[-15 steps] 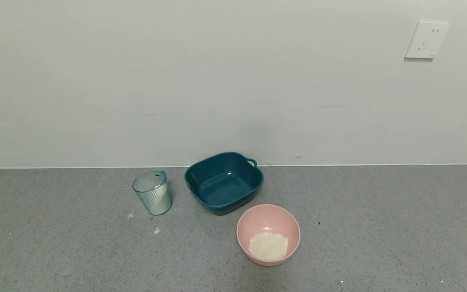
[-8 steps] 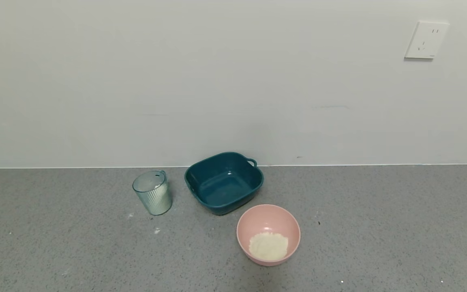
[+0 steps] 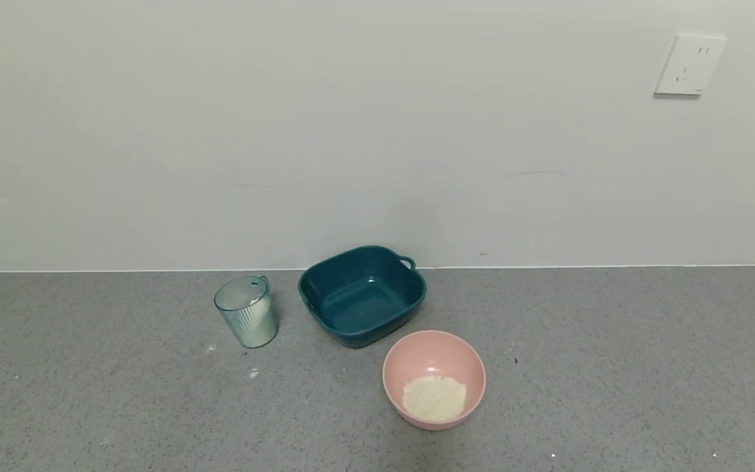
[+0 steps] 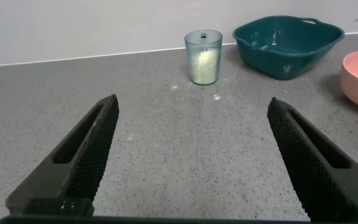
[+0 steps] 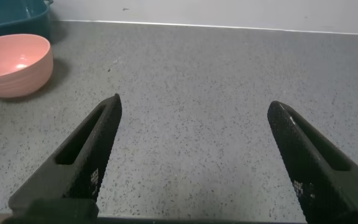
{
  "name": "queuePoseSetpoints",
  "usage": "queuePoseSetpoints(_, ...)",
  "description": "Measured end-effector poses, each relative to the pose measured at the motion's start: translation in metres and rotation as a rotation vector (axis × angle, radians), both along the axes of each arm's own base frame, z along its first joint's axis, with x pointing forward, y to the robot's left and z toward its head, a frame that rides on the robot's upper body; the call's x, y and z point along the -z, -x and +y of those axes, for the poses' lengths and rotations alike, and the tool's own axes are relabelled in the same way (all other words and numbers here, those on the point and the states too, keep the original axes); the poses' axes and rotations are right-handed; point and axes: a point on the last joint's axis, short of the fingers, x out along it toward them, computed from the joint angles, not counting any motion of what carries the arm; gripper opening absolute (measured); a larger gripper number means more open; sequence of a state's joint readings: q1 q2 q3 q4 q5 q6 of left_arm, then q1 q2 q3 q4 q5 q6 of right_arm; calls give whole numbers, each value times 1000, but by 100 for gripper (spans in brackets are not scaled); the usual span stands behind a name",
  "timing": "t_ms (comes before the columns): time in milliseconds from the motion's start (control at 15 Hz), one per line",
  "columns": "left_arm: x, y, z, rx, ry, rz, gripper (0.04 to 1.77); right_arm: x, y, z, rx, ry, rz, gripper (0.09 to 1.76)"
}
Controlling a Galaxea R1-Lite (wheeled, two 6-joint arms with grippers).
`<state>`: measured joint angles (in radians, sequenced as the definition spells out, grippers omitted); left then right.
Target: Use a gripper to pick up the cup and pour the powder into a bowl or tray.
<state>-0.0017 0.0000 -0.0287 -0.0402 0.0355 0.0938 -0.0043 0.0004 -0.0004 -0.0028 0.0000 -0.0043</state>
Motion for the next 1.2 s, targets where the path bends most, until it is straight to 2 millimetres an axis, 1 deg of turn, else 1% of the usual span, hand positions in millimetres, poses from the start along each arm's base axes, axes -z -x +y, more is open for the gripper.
queuePoseSetpoints(267,3,-1,-1,35,-2,-3,172,0,0,0,0,0,0,171)
queuePoseSetpoints(467,12,-2,-1,51,12,75,172,0,0,0,0,0,0,171)
queuePoseSetpoints(667,12,-2,-1,46,43,67,172,0,0,0,0,0,0,171)
queuePoseSetpoints(1200,11,-3,-1,41,45,63,172,0,0,0,0,0,0,171)
